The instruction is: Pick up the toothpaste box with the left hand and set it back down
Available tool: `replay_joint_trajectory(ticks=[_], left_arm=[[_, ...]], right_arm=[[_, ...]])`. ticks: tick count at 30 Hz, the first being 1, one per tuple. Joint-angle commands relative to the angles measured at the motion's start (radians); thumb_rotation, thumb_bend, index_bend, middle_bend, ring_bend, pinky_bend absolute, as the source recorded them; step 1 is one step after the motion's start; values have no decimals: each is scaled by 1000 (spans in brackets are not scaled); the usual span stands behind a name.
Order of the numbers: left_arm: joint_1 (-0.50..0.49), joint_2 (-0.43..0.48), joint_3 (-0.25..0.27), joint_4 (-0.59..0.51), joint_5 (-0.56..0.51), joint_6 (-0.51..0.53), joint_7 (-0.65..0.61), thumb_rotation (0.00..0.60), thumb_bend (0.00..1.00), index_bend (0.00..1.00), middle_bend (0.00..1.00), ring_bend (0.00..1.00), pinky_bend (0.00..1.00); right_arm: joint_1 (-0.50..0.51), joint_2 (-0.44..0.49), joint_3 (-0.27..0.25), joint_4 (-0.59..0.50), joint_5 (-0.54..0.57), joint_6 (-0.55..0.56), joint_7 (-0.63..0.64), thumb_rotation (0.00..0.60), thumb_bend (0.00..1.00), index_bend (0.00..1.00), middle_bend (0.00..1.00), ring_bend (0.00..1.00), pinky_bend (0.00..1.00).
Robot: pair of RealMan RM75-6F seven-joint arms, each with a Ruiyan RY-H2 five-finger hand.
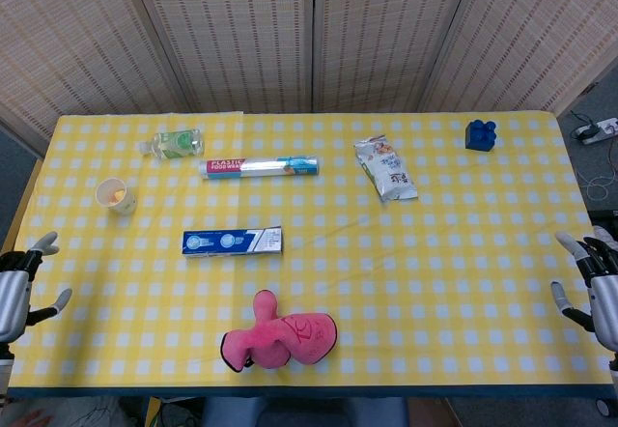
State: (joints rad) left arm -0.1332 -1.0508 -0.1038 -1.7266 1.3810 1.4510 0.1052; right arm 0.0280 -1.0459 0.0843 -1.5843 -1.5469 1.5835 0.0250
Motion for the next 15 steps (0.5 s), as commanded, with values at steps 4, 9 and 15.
replay_joint_trajectory(ticks=[4,9,15], left_arm=[[27,-2,13,20,-40,1,-11,600,264,146,287,325,186],[52,-11,21,34,-45,23,-32,600,264,146,287,325,186],[30,-13,14,42,-11,11,-30,600,264,146,287,325,186]], right_arm=[[8,-2,-2,-2,5,-19,-5,600,341,172,278,170,243],[15,-2,-1,-5,1,-25,-10,600,340,172,278,171,243],[18,5,4,-13,-1,-20,-13,600,341,172,278,170,243]])
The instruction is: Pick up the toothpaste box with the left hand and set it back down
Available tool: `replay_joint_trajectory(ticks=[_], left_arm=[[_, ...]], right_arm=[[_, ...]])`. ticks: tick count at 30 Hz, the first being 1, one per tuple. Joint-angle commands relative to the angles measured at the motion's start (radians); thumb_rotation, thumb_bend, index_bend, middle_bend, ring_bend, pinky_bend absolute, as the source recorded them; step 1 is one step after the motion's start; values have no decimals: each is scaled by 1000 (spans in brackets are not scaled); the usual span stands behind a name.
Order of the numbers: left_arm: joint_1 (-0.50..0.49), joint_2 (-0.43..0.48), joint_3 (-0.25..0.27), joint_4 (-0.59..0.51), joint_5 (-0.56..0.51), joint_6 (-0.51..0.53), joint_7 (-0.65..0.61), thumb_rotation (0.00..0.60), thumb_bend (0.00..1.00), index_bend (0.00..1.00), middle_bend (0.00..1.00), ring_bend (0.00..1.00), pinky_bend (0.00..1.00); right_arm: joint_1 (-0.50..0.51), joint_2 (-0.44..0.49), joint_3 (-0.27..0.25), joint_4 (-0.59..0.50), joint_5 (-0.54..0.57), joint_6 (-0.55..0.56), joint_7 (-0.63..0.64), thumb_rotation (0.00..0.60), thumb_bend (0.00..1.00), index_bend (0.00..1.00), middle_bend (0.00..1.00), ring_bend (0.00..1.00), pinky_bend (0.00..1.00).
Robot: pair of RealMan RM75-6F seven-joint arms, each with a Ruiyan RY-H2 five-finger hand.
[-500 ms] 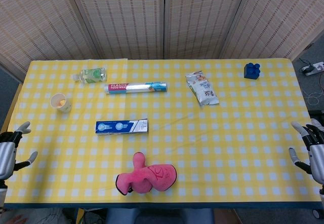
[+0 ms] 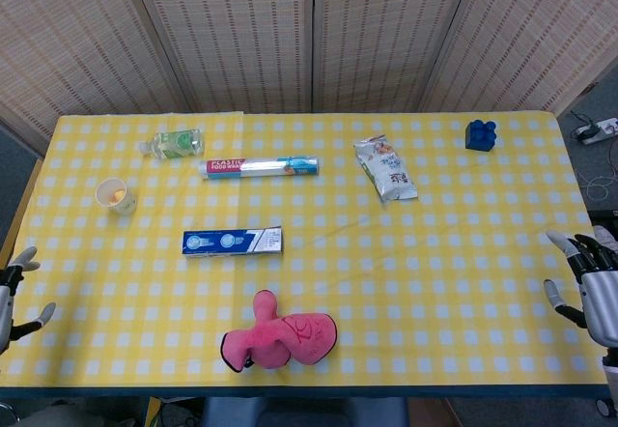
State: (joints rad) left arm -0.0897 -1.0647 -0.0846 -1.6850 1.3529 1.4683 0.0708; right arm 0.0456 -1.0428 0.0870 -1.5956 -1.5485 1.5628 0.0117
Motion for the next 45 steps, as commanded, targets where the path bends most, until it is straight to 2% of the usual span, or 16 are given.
replay_joint_trajectory(ticks=[1,8,13,18,22,26,32,39,42,45], left_arm=[[-22,0,-9,1,28,-8,6,600,264,146,287,325,186],[-116,-8,-40,16,94,-80,0,600,264,149,287,325,187],[-209,-33,-63,48,136,-166,-40,600,264,155,287,325,185],[-301,-64,-75,87,167,-253,-19,600,264,157,287,325,184],[-363,-95,-79,118,164,-325,-31,600,264,160,287,326,184],[-418,-128,-72,171,156,-395,30,600,264,160,287,325,184],[-495,-162,-68,202,49,-549,195,600,264,127,255,263,181],[-568,-207,-69,212,-120,-673,354,600,264,61,186,212,173],[-606,-218,-66,203,-218,-721,432,600,264,2,128,161,156],[-639,-244,-61,210,-294,-727,498,600,264,27,121,154,153]], right_arm=[[1,5,1,-2,1,-1,2,600,341,172,278,170,243],[44,68,-30,-27,-44,-90,2,600,365,172,278,171,243],[72,82,-31,-36,-82,-105,-20,600,366,172,277,170,243],[98,92,-47,-42,-135,-126,-43,600,366,172,275,170,242],[112,95,-58,-52,-154,-146,-51,600,366,172,275,170,242],[118,87,-66,-49,-160,-153,-48,600,366,172,275,170,242],[122,78,-69,-42,-154,-154,-49,600,366,172,275,171,242],[121,74,-73,-36,-145,-149,-43,600,366,172,275,170,242],[122,72,-78,-34,-143,-152,-35,600,365,172,275,170,242],[119,71,-79,-27,-140,-147,-26,600,365,172,275,170,242]])
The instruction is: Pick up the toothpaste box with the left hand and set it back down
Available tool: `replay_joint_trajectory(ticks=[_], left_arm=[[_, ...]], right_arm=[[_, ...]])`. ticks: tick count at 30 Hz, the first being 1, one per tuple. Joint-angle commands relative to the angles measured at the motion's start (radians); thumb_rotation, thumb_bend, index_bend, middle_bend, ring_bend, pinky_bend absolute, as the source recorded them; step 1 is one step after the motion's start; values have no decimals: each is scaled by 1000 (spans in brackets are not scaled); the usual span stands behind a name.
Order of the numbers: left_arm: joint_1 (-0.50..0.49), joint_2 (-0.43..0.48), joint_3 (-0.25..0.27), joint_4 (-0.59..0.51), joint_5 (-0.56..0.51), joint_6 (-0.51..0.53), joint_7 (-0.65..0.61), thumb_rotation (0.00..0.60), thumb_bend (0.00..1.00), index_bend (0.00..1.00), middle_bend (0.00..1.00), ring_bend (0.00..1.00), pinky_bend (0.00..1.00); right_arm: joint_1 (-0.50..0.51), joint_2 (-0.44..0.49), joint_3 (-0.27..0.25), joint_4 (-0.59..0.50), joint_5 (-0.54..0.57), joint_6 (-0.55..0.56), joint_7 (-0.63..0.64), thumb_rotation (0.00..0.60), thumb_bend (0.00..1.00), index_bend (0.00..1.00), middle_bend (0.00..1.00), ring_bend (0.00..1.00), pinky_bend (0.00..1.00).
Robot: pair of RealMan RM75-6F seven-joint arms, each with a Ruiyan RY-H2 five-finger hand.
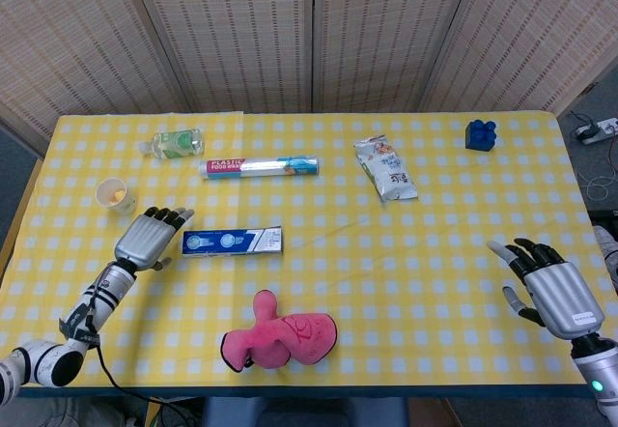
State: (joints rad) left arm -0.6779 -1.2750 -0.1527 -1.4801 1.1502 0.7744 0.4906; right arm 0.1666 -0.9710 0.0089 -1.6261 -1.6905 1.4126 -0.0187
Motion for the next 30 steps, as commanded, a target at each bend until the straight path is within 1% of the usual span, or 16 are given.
replay_joint_trajectory(ticks=[1,7,9,12,14,18,22,25,30], left_arm=[[-59,-41,9,7,-111,-32,96,600,264,45,121,155,153],[-115,-78,31,21,-219,-39,178,600,264,117,121,160,153],[-137,-84,41,19,-260,-47,203,600,264,124,121,160,153],[-156,-90,52,19,-295,-50,228,600,264,124,122,161,154],[-180,-102,64,21,-341,-48,260,600,264,129,131,168,153],[-211,-132,78,34,-409,-11,300,600,264,189,223,236,153],[-232,-152,87,48,-455,5,311,600,264,265,318,303,153],[-243,-161,94,60,-474,11,312,600,264,312,367,338,153],[-258,-147,114,45,-491,44,335,600,268,355,419,380,153]], right_arm=[[-3,0,-1,6,4,6,7,600,366,172,275,170,242],[-10,0,-2,25,16,18,32,600,365,172,275,170,242],[-11,-2,-5,31,15,18,38,600,366,172,275,170,242],[-11,-4,-6,37,17,18,44,600,366,172,275,170,242],[-11,-4,-5,44,22,18,54,600,366,172,275,170,242],[-12,-5,-6,56,27,19,68,600,366,172,275,171,242],[-13,-9,-5,67,30,25,79,600,366,172,275,170,242],[-16,-14,-5,76,29,34,87,600,365,172,275,170,242],[-16,-16,-6,82,33,34,94,600,365,172,275,170,242]])
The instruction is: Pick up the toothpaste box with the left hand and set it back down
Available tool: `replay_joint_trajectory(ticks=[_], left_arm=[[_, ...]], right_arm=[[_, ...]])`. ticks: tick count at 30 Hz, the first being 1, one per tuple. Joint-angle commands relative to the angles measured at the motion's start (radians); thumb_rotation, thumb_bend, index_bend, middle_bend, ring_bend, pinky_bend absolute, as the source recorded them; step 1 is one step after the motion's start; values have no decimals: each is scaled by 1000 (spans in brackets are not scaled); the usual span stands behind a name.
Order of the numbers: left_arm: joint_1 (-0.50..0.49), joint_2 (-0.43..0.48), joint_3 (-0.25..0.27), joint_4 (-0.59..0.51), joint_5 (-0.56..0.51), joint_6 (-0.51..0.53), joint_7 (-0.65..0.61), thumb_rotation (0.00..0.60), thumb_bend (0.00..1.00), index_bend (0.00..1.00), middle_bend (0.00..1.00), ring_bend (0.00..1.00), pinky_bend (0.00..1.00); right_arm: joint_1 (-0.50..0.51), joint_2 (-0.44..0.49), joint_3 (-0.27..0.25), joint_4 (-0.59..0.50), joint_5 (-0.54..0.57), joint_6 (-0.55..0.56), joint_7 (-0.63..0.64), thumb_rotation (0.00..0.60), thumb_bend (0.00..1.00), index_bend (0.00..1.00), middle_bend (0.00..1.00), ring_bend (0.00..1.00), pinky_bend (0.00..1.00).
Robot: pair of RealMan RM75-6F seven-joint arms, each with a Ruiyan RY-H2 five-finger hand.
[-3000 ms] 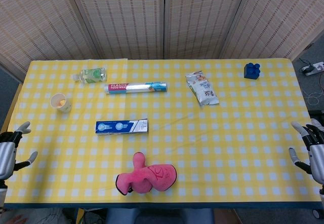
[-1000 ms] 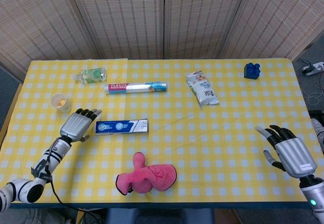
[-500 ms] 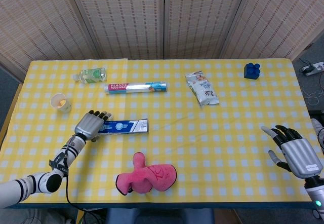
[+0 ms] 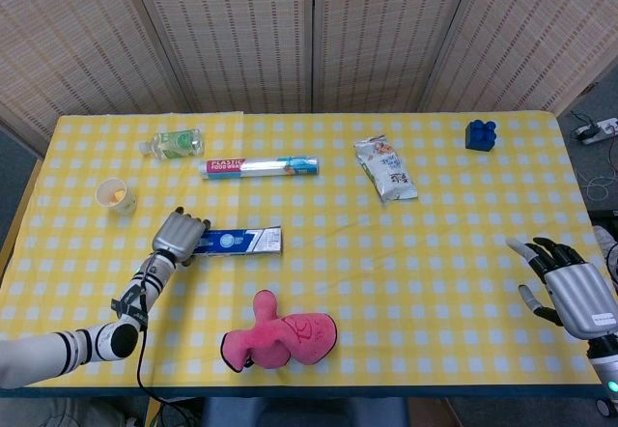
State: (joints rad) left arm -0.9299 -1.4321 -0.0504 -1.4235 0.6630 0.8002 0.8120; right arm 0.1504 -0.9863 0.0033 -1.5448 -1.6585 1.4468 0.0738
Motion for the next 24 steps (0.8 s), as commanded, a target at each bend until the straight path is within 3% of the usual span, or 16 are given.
replay_joint_trajectory(ticks=[1,14,24], left_arm=[[-7,19,18,-21,0,29,22,600,268,358,422,383,154],[1,253,99,-298,146,274,206,600,268,345,423,384,154],[36,383,98,-462,258,393,236,600,268,340,423,380,154]], right_arm=[[0,-1,-1,2,1,0,2,600,366,172,275,170,242],[3,-11,-4,12,-1,-1,13,600,366,172,275,170,242],[-4,-12,-6,14,-9,19,17,600,366,172,275,170,242]])
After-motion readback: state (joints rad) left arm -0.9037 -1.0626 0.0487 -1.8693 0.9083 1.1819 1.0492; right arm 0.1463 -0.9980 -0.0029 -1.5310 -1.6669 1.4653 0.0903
